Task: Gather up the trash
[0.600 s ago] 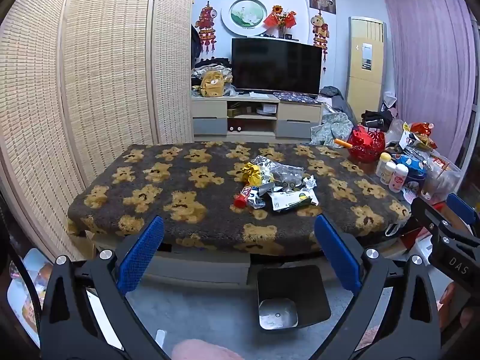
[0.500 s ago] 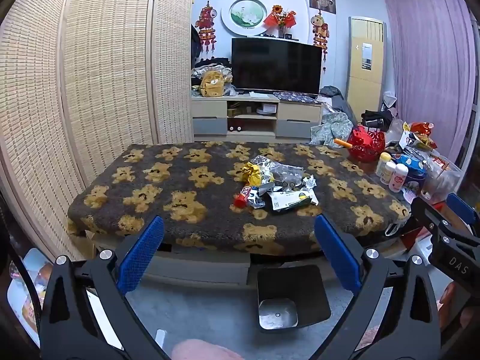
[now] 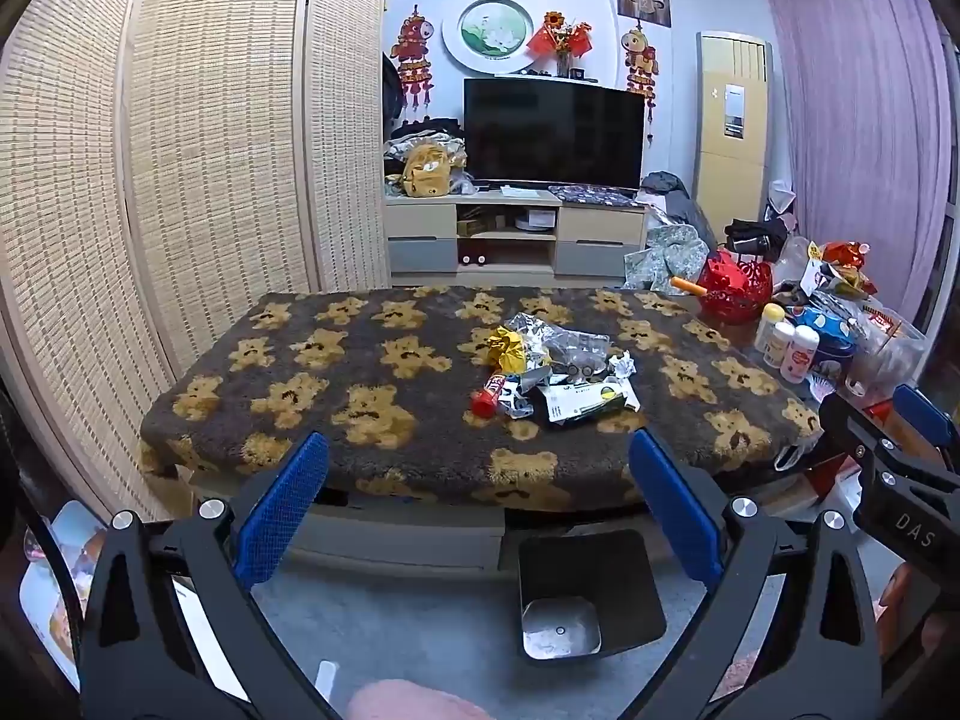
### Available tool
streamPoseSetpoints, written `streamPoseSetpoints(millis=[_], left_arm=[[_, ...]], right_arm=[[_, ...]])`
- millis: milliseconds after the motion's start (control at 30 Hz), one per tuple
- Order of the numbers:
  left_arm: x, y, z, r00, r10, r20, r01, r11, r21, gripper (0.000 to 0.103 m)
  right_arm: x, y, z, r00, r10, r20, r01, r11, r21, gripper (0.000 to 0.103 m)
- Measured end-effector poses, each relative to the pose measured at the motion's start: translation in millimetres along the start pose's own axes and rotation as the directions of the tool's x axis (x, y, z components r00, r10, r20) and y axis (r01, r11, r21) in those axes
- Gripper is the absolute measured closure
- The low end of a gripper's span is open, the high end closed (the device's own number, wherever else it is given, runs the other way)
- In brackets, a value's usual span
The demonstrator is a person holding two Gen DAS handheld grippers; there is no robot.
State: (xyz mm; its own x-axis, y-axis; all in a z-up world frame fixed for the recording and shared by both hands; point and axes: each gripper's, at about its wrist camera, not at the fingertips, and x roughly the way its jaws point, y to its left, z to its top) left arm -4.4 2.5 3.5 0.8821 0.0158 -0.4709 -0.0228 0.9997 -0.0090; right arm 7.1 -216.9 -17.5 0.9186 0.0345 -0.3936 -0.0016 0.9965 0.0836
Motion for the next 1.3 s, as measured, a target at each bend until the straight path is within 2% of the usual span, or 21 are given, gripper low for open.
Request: streamPoseSetpoints(millis=[1300], left_arm=[[1, 2, 4, 1.000, 0.004, -0.003, -0.004, 1.000, 0.005, 0.008]], right_arm=[[8, 6, 0, 1.000, 0.002, -0.016, -0.002, 1.000, 0.004, 0.003]])
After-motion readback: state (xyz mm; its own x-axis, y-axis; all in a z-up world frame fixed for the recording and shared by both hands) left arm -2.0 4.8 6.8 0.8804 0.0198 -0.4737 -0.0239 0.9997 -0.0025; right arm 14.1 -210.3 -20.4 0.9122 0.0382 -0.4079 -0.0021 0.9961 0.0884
